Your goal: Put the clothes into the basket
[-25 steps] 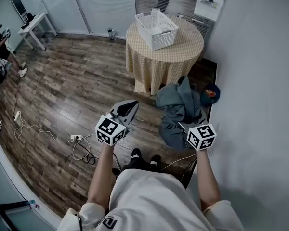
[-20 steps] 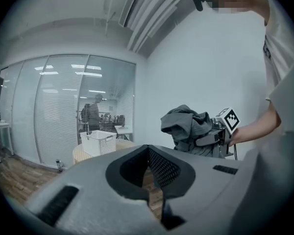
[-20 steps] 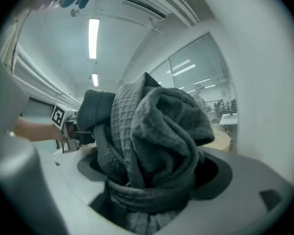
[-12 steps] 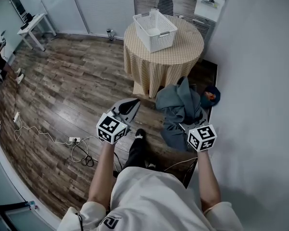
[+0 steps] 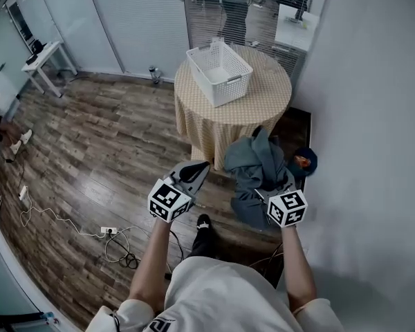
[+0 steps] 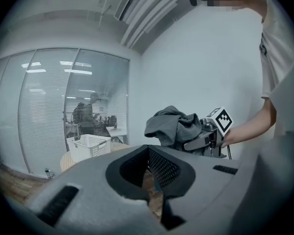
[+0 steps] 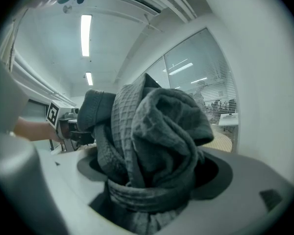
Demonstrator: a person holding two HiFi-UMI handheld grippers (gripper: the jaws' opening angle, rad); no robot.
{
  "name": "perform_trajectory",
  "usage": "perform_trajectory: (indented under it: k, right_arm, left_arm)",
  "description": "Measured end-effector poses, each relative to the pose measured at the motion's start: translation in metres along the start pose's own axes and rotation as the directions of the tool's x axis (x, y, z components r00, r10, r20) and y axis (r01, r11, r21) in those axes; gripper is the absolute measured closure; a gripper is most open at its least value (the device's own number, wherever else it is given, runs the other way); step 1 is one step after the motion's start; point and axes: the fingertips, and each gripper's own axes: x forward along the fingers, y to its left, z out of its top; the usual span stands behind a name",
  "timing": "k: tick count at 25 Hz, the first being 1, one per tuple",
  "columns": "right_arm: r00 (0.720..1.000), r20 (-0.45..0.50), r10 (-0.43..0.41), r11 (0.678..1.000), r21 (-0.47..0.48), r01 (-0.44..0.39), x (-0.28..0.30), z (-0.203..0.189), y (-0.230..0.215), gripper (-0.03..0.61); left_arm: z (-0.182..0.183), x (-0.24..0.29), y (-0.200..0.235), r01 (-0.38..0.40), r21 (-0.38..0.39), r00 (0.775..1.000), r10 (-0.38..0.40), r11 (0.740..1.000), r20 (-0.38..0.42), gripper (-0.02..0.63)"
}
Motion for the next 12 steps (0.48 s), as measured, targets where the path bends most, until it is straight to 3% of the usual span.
perform_trajectory:
  k: [12]
  right_arm:
    - [1.000, 0.009, 0.010, 1.000, -0.002, -0.010, 0.092, 0.039, -0.026, 0.137]
  left_arm:
    - [0.021, 0.049, 0.085, 0.046, 0.021, 0.999, -0.046, 0.999, -0.007, 0.600]
